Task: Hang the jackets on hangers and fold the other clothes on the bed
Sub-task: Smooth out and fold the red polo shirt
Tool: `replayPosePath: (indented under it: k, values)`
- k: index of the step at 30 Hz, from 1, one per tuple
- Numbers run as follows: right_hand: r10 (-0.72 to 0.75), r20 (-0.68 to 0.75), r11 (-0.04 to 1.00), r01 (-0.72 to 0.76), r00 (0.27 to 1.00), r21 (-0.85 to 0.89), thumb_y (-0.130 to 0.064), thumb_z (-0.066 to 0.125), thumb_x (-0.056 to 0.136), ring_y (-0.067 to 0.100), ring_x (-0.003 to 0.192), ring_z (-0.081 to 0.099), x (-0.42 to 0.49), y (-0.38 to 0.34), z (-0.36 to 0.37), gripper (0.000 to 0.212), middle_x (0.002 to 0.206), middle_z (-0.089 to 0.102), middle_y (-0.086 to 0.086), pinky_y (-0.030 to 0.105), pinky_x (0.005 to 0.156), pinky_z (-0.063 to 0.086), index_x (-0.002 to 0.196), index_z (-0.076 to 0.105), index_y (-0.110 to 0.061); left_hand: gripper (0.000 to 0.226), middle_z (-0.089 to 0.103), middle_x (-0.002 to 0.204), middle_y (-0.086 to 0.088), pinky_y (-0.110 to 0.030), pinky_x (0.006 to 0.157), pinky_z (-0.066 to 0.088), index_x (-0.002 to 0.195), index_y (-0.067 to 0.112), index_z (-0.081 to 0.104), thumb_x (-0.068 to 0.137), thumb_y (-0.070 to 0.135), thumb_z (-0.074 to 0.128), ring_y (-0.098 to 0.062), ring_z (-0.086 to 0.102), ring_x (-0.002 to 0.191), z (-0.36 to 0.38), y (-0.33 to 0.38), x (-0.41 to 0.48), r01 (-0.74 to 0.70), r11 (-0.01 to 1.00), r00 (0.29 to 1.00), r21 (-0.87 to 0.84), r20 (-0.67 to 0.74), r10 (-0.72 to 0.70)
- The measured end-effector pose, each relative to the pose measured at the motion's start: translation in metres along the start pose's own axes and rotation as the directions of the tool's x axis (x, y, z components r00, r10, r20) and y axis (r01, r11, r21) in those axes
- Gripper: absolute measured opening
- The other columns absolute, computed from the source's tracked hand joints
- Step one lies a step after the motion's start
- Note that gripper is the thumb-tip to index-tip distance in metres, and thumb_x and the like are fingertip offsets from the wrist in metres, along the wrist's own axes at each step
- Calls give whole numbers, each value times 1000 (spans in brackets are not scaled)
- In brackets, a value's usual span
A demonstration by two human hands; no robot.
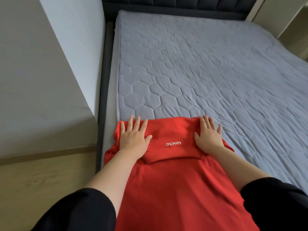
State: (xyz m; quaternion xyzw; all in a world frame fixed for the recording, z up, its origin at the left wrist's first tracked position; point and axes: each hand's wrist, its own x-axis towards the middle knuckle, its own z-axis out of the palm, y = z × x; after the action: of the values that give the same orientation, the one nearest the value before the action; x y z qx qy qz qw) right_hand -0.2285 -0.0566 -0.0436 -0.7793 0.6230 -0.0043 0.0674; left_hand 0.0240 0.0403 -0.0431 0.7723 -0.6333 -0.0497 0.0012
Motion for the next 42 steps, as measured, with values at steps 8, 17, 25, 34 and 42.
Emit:
replayPosePath:
  k: [8,17,25,34,42]
  values:
    - [-170,299,976,203,939,-82,-12,61,77,25,135,33,48,-30,-39,70,141,45,2,51,116,7,141,37,-25,63,53,133,-4,-41,108,30,137,24,42,83,46,67,-25,42,127,-40,-40,39,-67,997,973,34,225,58]
    - [-130,-127,941,82,983,-329,-8,57,77,28,107,56,51,-37,-96,20,109,64,8,34,90,35,94,64,-15,22,57,116,-10,-36,81,45,113,11,58,91,11,56,-32,57,108,-89,-33,45,34,993,994,114,-105,-22]
    - [-294,-383,952,233,876,-198,2,65,58,37,80,57,17,-15,-95,17,78,60,15,40,74,37,73,61,-4,16,59,96,-9,-35,67,37,96,11,58,82,4,61,-33,59,91,-93,-23,0,-49,998,931,40,-360,60]
    - [-515,-481,856,459,709,-239,-6,50,63,31,71,50,-84,39,-47,18,75,55,9,38,72,36,79,59,-8,39,59,78,-3,-35,53,49,87,13,58,54,10,79,-26,61,73,-55,-34,-90,-507,840,841,194,-103,531]
    - [-554,-196,813,475,809,-338,-14,41,65,28,70,56,-125,72,-17,30,76,56,2,36,68,43,83,64,-13,33,62,117,-8,-36,86,42,114,14,53,94,40,50,-30,56,112,-47,-6,-116,-473,859,845,196,375,380]
